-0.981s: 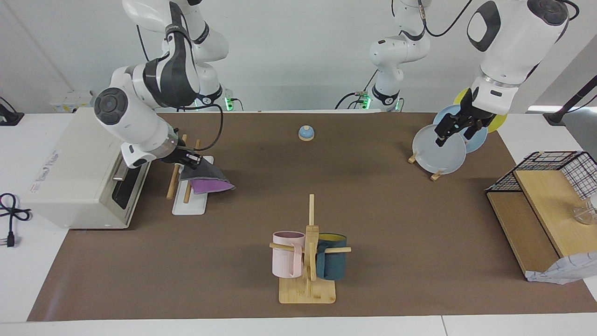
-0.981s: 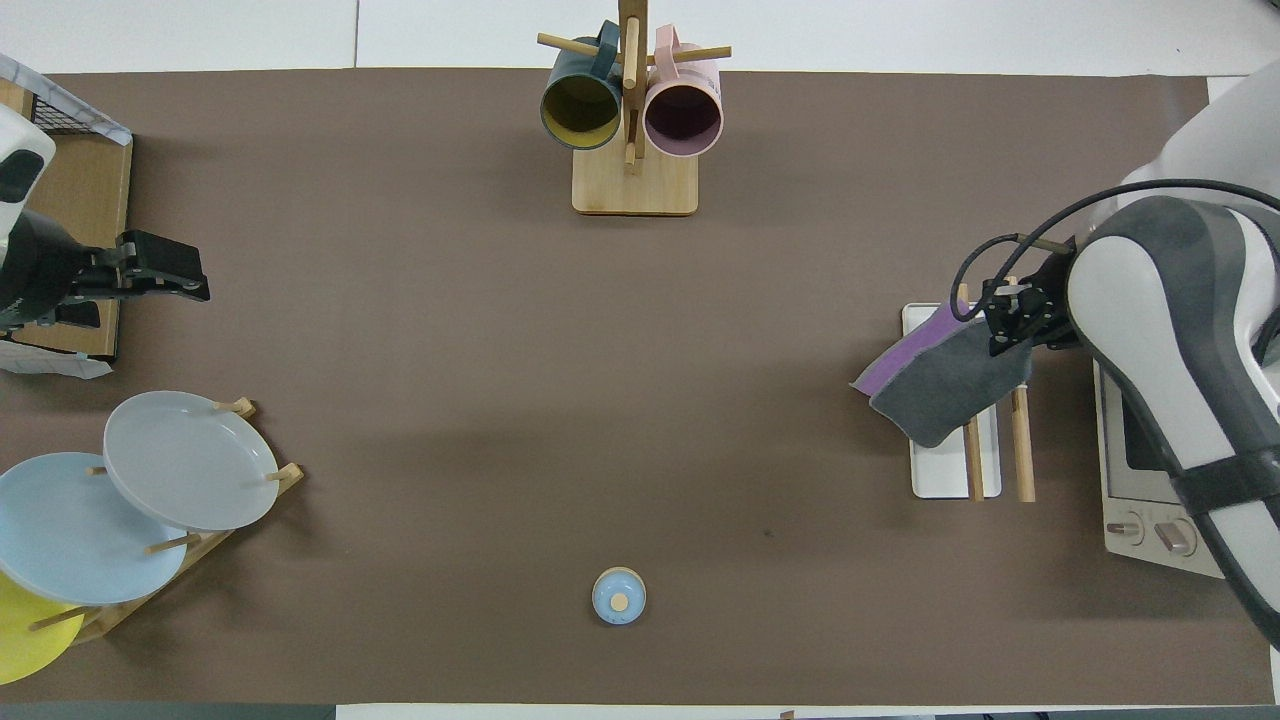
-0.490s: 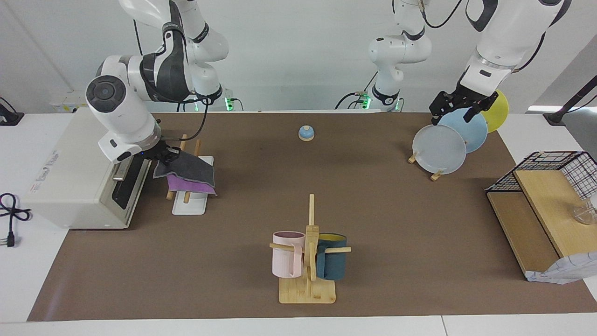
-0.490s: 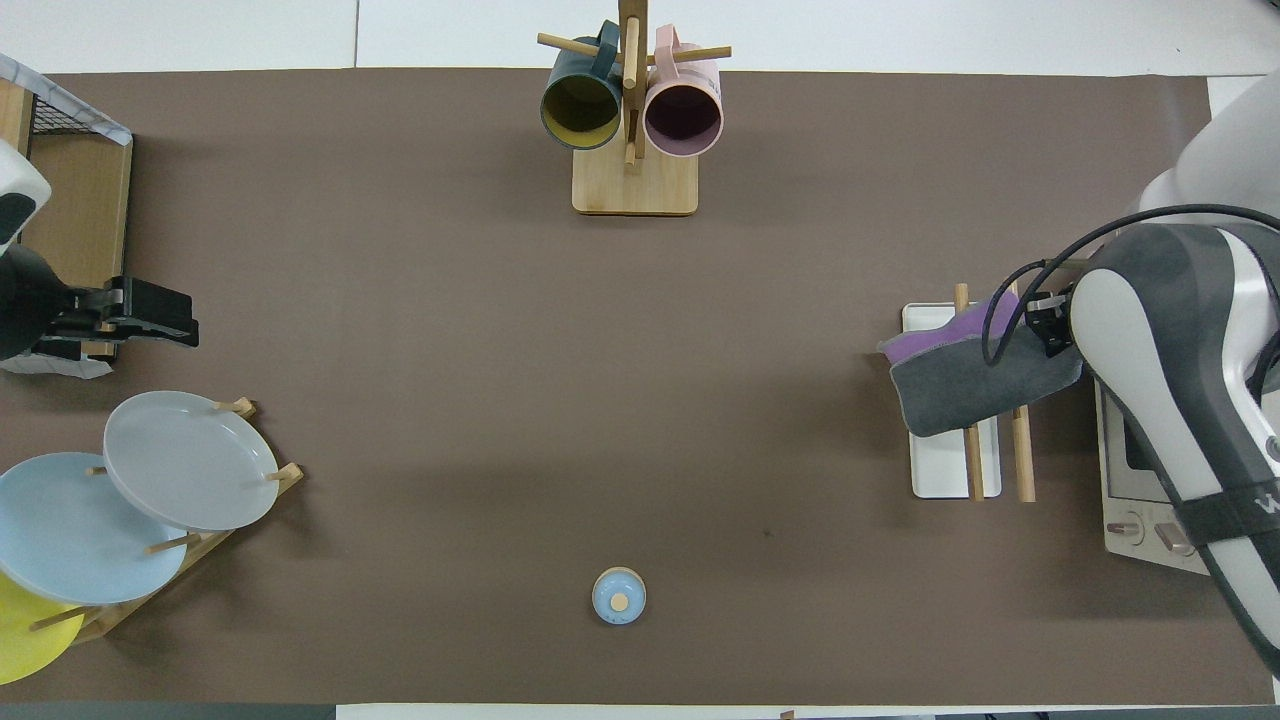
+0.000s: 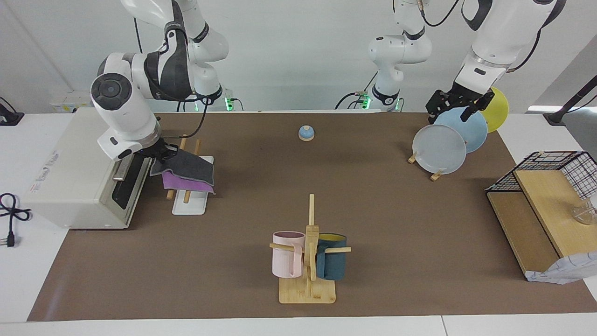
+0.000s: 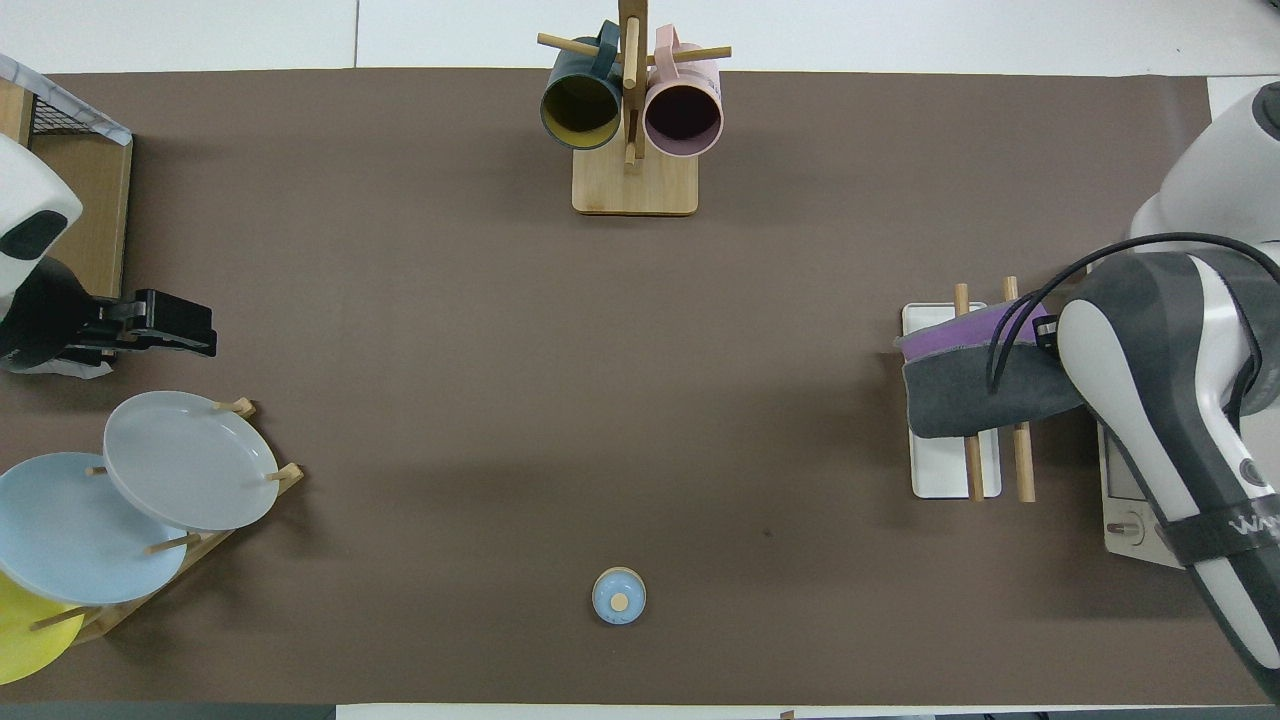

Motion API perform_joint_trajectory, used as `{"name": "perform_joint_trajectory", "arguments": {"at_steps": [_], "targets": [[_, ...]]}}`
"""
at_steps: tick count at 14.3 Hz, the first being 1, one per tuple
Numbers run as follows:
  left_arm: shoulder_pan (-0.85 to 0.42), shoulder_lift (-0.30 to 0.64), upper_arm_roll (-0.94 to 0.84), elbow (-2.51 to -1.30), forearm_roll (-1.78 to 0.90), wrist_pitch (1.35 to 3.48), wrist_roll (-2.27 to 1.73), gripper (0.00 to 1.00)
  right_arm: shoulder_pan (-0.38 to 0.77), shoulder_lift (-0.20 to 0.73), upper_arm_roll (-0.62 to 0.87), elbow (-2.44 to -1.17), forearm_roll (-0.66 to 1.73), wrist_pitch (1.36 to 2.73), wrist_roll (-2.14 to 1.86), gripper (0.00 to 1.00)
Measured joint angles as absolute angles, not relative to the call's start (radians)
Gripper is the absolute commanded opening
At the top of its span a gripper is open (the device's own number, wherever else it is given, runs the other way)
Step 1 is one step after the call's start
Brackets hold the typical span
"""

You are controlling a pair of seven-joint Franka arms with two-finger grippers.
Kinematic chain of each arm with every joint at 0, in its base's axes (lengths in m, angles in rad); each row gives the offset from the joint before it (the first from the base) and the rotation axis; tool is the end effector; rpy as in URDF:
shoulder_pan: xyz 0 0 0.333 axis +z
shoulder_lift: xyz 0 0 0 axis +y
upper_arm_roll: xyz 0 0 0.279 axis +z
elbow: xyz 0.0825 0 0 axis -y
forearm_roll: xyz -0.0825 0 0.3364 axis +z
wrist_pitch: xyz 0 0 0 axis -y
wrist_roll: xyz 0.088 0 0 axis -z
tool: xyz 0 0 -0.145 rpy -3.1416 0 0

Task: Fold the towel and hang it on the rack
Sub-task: 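Lower the towel over the wooden rods and open the right gripper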

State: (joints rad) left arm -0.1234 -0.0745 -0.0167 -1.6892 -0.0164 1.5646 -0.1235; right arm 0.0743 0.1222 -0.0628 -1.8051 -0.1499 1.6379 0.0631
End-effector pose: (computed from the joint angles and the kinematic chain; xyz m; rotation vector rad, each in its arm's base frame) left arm 0.4767 -0.0699 0.5358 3.1320 -0.0254 -0.0809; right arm 0.5036 -0.0142 0.3974 2.9468 -0.0300 -0.4204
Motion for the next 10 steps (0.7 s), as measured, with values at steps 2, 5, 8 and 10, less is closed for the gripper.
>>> {"name": "perform_joint_trajectory", "arguments": {"at_steps": [2,5,8,10], "targets": [[-0.124,-0.082,-0.018,-1.686,-0.016,1.565,-0.111,1.00,0.061,0.112,-0.064,-1.836,-0.150,1.667,0.041,0.00],[-0.121,-0.092,-0.022,-1.686,-0.016,1.564,-0.108,1.00,0.034,0.098,-0.065,-1.873,-0.150,1.698,0.015,0.00],[-0.106,-0.079,-0.034,-1.686,-0.016,1.559,-0.108,1.00,0.027,0.081,-0.065,-1.923,-0.150,1.740,0.011,0.00],[-0.104,-0.067,-0.036,-1.685,-0.016,1.559,-0.108,1.00,0.027,0.072,-0.065,-1.944,-0.150,1.763,0.011,0.24]]}}
